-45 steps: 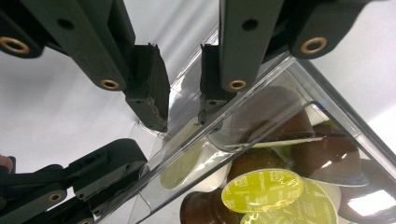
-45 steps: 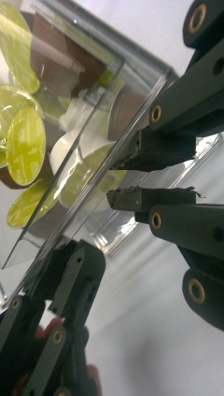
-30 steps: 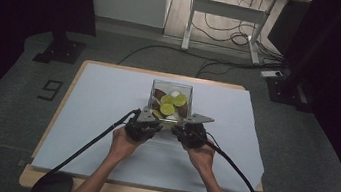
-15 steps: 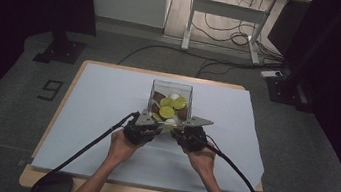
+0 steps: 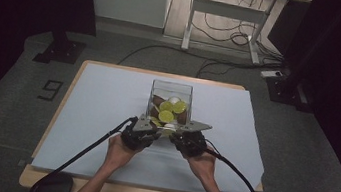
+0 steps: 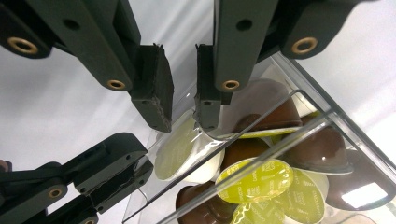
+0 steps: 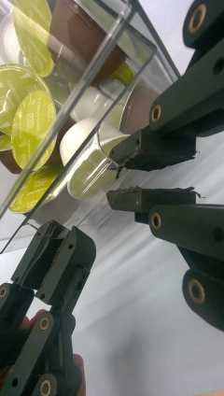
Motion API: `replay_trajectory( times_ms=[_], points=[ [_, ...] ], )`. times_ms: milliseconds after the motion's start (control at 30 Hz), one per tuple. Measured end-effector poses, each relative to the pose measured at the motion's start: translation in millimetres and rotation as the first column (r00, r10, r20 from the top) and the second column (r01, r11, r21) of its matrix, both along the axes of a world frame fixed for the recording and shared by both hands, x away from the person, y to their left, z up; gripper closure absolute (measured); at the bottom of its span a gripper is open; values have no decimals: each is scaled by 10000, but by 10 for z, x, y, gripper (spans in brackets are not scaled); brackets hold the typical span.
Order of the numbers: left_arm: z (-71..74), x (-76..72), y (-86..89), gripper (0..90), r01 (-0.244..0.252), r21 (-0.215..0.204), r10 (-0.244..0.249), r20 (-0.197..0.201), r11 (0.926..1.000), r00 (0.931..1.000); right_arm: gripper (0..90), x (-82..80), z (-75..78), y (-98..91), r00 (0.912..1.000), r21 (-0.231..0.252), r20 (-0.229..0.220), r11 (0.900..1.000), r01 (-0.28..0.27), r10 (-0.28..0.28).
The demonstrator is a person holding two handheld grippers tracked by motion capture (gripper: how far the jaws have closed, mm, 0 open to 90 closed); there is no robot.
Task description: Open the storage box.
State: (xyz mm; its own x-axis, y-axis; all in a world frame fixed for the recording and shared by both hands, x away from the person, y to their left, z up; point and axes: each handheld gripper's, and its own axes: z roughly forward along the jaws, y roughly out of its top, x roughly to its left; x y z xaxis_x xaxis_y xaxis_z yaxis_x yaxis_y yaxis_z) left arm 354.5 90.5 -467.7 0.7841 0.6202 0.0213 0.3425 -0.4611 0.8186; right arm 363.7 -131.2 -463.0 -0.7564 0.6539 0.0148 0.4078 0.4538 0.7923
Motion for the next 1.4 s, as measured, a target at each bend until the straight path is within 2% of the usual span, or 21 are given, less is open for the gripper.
replay_trajectory(
  times_ms=[233,700,1400],
  points=[
    [-15,-85,15,759,40,-184,-41,-45,9998,10000,775,-70,-1,1,9999,-53,12,9999,-136,136],
    [-30,-244,18,759,31,-217,-30,21,9998,10000,776,-209,-11,-8,9997,70,-60,9997,-237,237],
    [-69,-480,43,753,179,-517,-180,-19,9985,9998,773,-440,-25,-3,9980,-125,105,9980,-618,620]
  ],
)
